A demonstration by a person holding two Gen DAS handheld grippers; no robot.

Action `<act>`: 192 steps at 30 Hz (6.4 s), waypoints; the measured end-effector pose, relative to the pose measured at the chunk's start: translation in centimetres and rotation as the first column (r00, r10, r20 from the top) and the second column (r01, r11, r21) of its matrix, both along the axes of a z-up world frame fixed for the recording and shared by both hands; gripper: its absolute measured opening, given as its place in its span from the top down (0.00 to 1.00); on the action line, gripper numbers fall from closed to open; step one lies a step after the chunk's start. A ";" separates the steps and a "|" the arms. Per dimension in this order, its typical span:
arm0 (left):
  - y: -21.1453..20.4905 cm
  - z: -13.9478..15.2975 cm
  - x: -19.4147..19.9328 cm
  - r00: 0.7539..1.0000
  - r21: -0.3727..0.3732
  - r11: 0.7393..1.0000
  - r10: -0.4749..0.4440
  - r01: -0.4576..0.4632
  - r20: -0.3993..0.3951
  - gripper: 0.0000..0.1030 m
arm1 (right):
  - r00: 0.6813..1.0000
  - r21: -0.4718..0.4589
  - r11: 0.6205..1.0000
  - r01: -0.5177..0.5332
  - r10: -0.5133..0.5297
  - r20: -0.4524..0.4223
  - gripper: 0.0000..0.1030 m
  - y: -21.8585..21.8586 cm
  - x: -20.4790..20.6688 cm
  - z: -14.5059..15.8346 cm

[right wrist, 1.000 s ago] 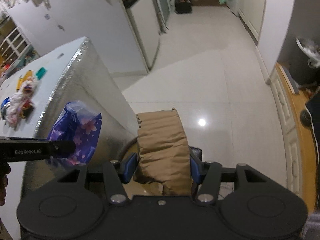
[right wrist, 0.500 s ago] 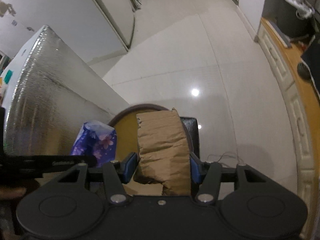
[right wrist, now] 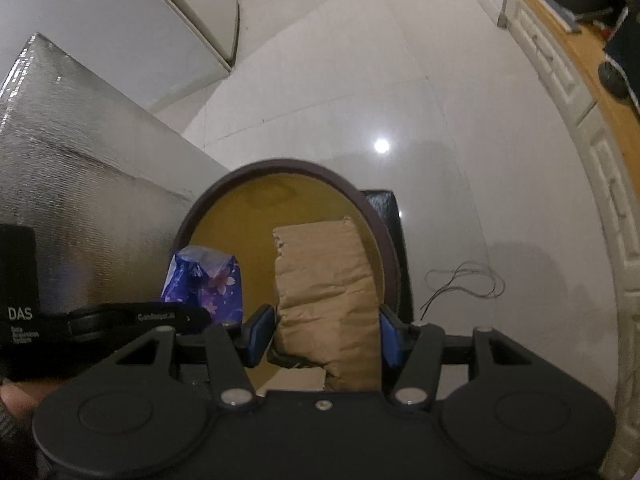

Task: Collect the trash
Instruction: 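Carry the blue-purple bag and brown paper bag over the trash bin with both tools, then open the left tool over the bin while the right tool releases the brown paper bag, then move both open tools back from the bin toward the trash on the table, then grasp the white plastic bag with the left tool while the right tool grasps the red snack packet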

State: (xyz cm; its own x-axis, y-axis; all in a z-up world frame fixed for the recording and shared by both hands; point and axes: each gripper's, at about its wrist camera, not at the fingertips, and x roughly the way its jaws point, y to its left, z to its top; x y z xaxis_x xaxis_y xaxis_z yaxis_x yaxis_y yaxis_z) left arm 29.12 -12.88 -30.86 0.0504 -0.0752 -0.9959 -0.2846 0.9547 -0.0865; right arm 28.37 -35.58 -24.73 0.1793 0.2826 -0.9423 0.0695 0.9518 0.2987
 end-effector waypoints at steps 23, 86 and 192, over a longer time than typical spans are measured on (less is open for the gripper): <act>0.2 -2.9 1.1 1.000 -0.026 1.000 0.011 -0.011 -0.003 0.57 | 0.996 -0.014 0.998 0.060 -0.060 -0.066 0.34 1.1 3.8 -6.3; 2.8 10.0 -4.6 0.984 0.036 0.989 -0.145 0.142 0.105 0.00 | 0.987 -0.099 0.989 -0.107 0.118 0.113 0.00 0.4 -2.7 4.7; 34.5 31.8 -11.6 0.724 -0.126 0.970 0.239 -0.207 0.647 0.03 | 0.434 -0.259 0.641 -0.723 0.712 0.552 0.00 39.0 0.4 17.8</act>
